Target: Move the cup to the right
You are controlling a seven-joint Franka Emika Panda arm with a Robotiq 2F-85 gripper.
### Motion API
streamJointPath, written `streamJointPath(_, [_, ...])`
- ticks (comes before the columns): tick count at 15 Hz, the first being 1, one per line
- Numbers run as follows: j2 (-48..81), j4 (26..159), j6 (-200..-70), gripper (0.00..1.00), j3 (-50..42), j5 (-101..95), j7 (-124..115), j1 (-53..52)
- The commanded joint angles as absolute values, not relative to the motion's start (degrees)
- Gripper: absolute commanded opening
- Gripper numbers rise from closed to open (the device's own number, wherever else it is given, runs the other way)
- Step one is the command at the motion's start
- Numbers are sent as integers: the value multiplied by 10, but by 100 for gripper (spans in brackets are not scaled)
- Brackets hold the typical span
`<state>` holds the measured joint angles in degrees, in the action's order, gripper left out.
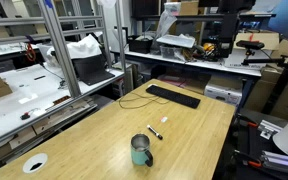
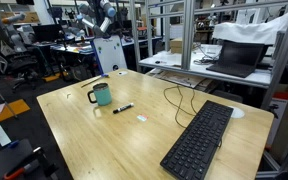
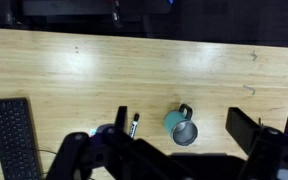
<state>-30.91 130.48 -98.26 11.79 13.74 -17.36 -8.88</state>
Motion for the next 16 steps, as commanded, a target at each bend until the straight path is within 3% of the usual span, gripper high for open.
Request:
streamJointPath(1, [-310, 1302, -982, 100, 121, 139, -172, -85])
streamJointPath(8, [-292, 1320, -1017, 100, 138, 148, -229, -78])
streamJointPath(16, [-204, 1349, -1208, 100, 218, 138, -401, -94])
